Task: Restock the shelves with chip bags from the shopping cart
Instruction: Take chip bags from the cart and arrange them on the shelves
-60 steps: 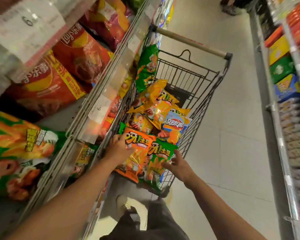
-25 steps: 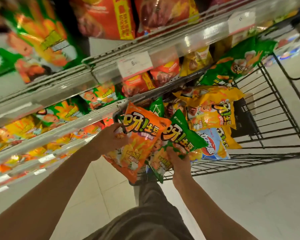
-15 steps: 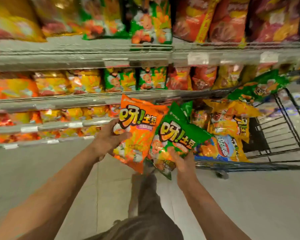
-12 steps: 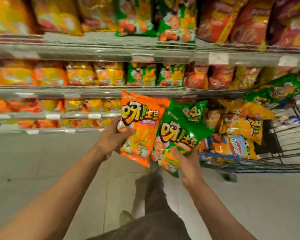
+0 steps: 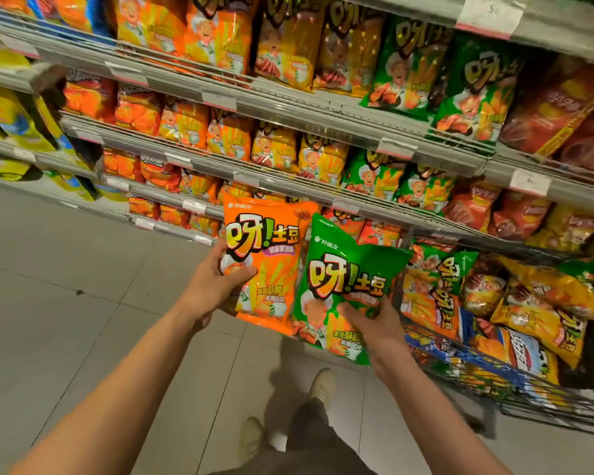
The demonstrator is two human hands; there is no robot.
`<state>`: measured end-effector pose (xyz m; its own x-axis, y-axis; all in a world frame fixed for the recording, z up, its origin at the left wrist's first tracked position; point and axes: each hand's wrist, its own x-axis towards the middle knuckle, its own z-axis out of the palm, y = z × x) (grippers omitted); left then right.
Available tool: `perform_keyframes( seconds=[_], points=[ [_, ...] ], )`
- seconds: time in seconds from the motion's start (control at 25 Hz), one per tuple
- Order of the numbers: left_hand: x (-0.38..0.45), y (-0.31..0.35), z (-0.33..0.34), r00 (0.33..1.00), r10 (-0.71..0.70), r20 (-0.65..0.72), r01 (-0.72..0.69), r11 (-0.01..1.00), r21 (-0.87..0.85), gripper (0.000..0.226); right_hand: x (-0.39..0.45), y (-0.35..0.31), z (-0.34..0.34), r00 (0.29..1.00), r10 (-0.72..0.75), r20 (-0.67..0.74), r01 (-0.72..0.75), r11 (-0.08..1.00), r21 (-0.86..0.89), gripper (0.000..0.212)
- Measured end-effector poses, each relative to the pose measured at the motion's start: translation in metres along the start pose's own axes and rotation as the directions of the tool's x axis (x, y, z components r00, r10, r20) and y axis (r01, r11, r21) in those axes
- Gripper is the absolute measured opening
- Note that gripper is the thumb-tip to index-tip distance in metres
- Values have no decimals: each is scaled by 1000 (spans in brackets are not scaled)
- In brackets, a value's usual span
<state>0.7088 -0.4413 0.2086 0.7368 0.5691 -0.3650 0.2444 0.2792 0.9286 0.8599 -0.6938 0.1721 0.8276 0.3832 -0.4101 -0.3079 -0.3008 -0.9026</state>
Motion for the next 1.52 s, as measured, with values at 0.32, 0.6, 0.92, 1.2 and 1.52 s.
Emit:
perform_keyframes(
  seconds=[0.32, 0.6, 0.92, 1.2, 1.52],
  points=[
    [3, 11, 2, 1000, 7, 11, -6, 996, -86, 45, 0, -38, -7, 998, -54, 44, 54, 998, 13, 44],
    [20, 31, 9, 997, 47, 64, -40, 993, -109, 44, 5, -54, -11, 996, -92, 12, 92, 995, 26, 43],
    [85, 95, 31, 980, 191, 62, -186, 980, -71, 40, 64, -137, -24, 968, -245, -52, 240, 967, -81, 45],
    [177, 175, 51, 948, 314, -46, -312, 948, 56, 35, 223, -264, -46, 920, -385, -72, 385, 923, -13, 72],
    [259, 228, 67, 941, 337, -32, -327, 931, 164, 33, 342, -320, -60, 890, -416, -186, 435, 897, 78, 41]
  ],
)
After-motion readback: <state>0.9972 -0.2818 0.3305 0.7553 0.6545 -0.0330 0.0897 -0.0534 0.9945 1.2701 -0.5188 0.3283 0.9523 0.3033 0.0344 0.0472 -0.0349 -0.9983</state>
